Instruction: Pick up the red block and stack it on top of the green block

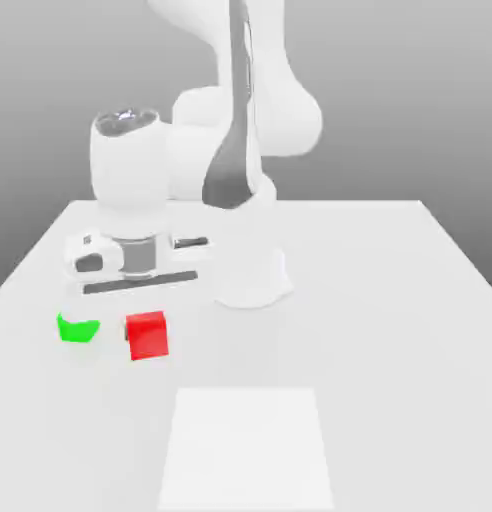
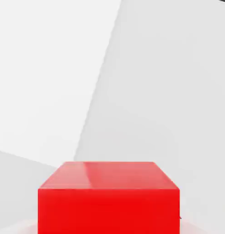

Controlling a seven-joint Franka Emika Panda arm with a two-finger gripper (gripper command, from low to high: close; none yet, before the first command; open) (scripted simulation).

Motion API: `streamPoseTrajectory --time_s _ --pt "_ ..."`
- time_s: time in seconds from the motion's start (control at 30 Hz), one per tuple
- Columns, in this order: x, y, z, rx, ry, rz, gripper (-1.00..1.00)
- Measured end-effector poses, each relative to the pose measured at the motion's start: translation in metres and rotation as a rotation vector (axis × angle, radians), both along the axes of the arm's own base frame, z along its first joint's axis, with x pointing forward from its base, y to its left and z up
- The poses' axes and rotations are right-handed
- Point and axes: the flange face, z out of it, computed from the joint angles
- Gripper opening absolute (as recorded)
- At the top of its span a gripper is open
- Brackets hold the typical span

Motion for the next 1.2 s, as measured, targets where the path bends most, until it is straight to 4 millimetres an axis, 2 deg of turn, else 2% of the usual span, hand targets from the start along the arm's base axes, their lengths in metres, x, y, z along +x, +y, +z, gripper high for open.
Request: streamPoseTrajectory --time_s 0.1,0.2,0.27,0.33,0.67,1.2 --pt "-0.040 -0.044 0.006 0.001 -0.001 -0.181 -1.00" --pt "-0.086 -0.079 0.011 0.007 -0.003 -0.362 -1.00" --pt "-0.119 -0.097 0.012 0.013 -0.004 -0.482 -1.00" --pt "-0.131 -0.103 0.011 0.017 -0.009 -0.526 -1.00" --pt "-0.131 -0.107 -0.008 0.024 -0.028 -0.542 -1.00" --pt "-0.133 -0.105 -0.049 0.021 -0.013 -0.539 -1.00"
